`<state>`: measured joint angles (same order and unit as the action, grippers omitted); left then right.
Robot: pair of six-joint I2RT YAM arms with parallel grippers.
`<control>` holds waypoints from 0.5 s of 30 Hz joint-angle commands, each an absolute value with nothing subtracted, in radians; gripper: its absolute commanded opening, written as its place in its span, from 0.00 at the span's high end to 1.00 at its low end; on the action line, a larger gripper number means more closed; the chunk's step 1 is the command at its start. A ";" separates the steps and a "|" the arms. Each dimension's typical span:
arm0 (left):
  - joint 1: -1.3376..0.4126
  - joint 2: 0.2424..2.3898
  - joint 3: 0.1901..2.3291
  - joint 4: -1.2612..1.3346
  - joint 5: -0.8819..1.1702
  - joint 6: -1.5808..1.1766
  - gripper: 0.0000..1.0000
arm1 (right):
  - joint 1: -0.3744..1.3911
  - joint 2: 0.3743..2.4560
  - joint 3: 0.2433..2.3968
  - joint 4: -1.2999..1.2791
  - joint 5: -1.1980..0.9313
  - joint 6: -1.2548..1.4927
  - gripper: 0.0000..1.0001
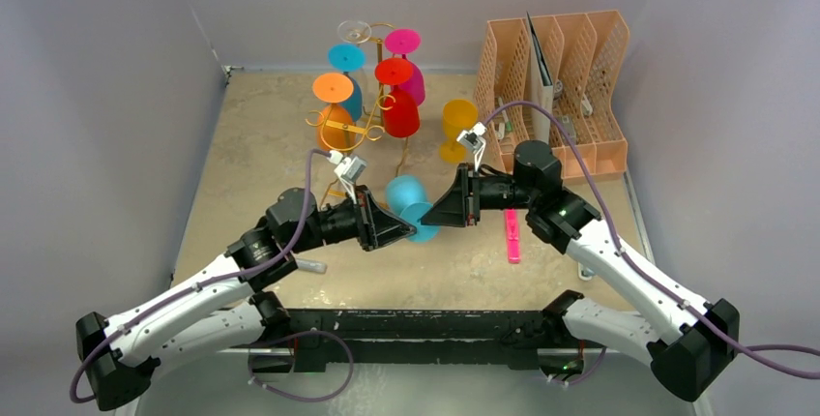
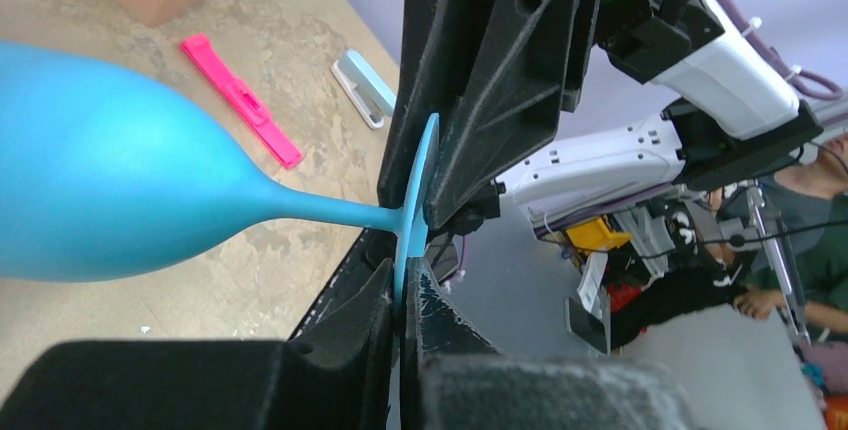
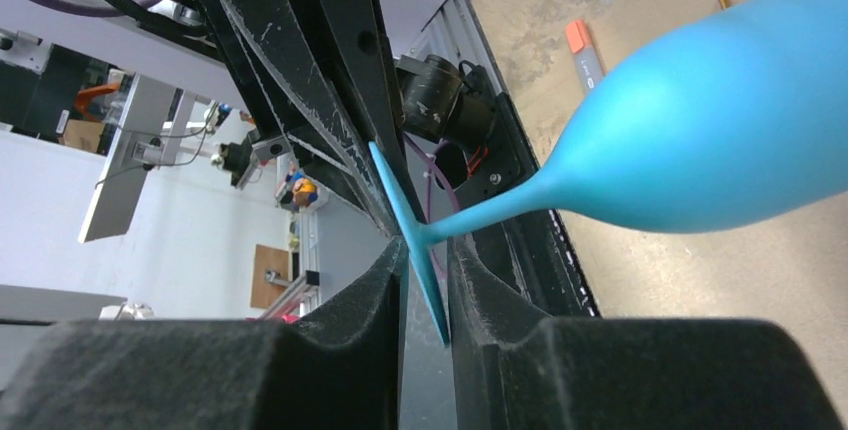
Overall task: Take the wine glass off the wine glass rack
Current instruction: Place the wine glass at the center of the board.
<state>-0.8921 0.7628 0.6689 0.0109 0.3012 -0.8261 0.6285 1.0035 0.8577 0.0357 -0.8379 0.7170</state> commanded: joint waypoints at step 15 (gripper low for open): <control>-0.889 0.835 0.770 0.015 0.413 -0.758 0.77 | 0.634 0.930 0.792 0.336 -0.824 0.767 1.00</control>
<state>-0.8894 0.7998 0.7254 0.0093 0.3832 -0.7731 0.6285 0.9638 0.8330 0.1421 -0.8642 0.7147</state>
